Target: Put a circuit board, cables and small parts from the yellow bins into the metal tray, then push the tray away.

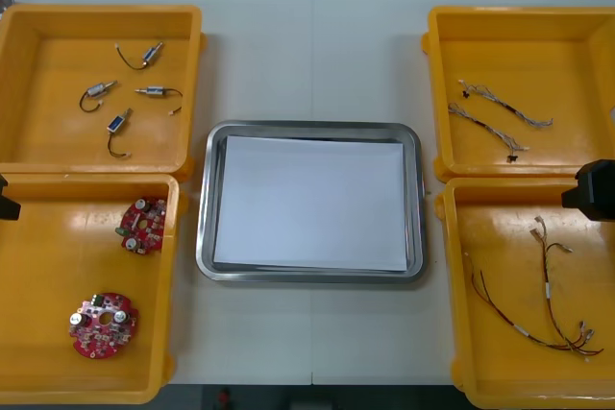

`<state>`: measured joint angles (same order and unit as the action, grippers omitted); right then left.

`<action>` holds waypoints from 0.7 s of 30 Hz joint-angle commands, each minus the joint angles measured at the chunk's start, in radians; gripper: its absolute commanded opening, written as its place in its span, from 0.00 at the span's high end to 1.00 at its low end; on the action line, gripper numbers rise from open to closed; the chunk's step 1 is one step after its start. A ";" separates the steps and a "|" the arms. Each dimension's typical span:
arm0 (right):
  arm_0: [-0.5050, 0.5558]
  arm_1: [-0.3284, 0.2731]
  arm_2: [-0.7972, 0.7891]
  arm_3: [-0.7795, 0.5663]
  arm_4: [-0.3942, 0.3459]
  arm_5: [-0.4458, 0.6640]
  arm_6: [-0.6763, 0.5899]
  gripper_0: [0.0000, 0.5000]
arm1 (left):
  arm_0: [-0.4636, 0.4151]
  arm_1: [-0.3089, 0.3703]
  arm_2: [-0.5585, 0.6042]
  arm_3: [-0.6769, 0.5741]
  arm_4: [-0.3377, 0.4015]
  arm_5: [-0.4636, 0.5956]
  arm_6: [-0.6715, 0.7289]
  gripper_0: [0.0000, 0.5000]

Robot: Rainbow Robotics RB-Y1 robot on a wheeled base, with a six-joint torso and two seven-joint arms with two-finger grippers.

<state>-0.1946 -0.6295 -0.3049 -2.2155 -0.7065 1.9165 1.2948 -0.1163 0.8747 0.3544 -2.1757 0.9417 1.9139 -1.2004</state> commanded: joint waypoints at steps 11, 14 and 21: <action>0.007 -0.018 -0.007 -0.033 0.008 0.003 -0.037 0.00 | 0.001 0.018 0.023 -0.023 0.005 0.006 -0.045 0.00; 0.007 -0.018 -0.007 -0.033 0.008 0.003 -0.037 0.00 | 0.001 0.018 0.023 -0.023 0.005 0.006 -0.045 0.00; 0.007 -0.018 -0.007 -0.033 0.008 0.003 -0.037 0.00 | 0.001 0.018 0.023 -0.023 0.005 0.006 -0.045 0.00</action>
<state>-0.1946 -0.6295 -0.3049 -2.2155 -0.7065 1.9165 1.2948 -0.1163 0.8747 0.3544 -2.1757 0.9417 1.9139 -1.2004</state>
